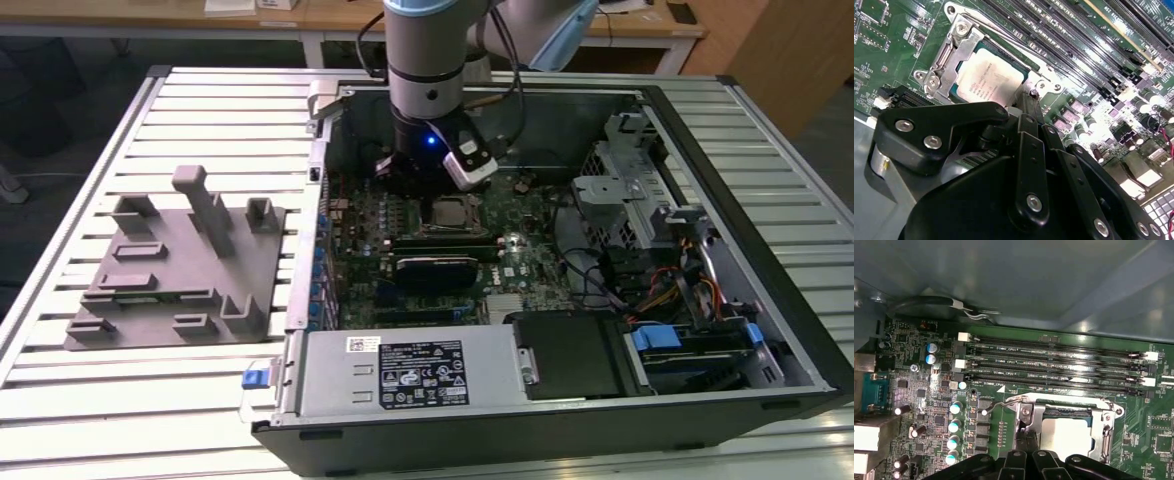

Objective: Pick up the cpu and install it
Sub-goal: 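Close the cpu cover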

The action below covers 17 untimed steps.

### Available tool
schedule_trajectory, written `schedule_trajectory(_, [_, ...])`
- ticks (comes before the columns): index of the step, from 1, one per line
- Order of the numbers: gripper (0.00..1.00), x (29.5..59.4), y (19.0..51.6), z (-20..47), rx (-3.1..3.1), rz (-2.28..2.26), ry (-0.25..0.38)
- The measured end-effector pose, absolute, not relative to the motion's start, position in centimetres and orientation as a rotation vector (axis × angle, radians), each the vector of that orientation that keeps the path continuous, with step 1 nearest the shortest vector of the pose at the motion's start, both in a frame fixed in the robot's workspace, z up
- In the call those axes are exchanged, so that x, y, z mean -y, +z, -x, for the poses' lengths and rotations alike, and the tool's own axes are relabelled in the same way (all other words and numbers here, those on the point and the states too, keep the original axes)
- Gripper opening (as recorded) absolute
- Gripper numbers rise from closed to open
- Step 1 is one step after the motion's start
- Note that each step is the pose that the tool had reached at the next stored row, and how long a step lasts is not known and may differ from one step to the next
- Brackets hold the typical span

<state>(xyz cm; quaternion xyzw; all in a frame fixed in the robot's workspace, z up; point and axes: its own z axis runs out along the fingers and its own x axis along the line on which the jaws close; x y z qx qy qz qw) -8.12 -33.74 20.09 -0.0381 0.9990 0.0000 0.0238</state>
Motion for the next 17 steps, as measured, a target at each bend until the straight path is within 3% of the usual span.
schedule_trajectory(17, [0.11, 33.7, 20.0, 7.1, -3.101, 0.118, 0.001])
